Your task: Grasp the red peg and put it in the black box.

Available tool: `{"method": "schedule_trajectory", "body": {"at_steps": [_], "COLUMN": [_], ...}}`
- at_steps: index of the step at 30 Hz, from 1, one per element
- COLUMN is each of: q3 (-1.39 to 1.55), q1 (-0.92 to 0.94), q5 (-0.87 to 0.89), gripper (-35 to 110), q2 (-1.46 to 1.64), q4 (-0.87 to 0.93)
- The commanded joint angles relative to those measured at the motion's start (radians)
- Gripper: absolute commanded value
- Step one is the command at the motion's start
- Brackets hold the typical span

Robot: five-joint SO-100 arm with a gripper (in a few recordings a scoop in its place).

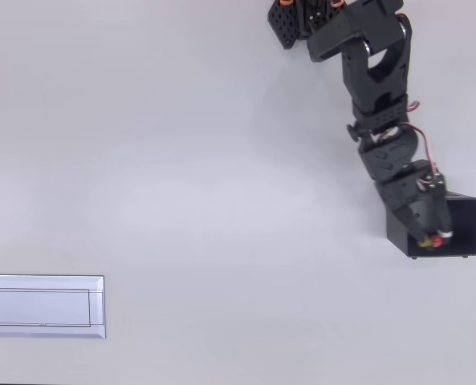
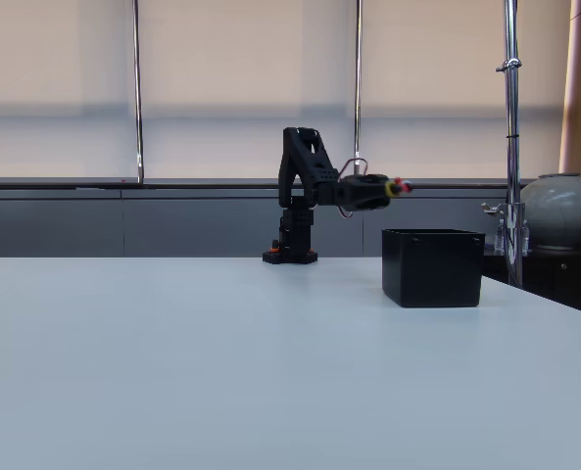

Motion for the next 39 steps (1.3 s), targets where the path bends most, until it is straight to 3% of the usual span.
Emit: {"method": "schedule_trajectory", "body": {"at_steps": [1, 27, 39], "q3": [0.16, 0.081, 0.072], "q1": [-0.051, -0.057, -0.037], "q5": [-0.005, 0.055, 0.046], "gripper": [0, 1, 19], "q2": [0.052, 0.066, 0.054], "q4": [0.029, 0.021, -0.009]}}
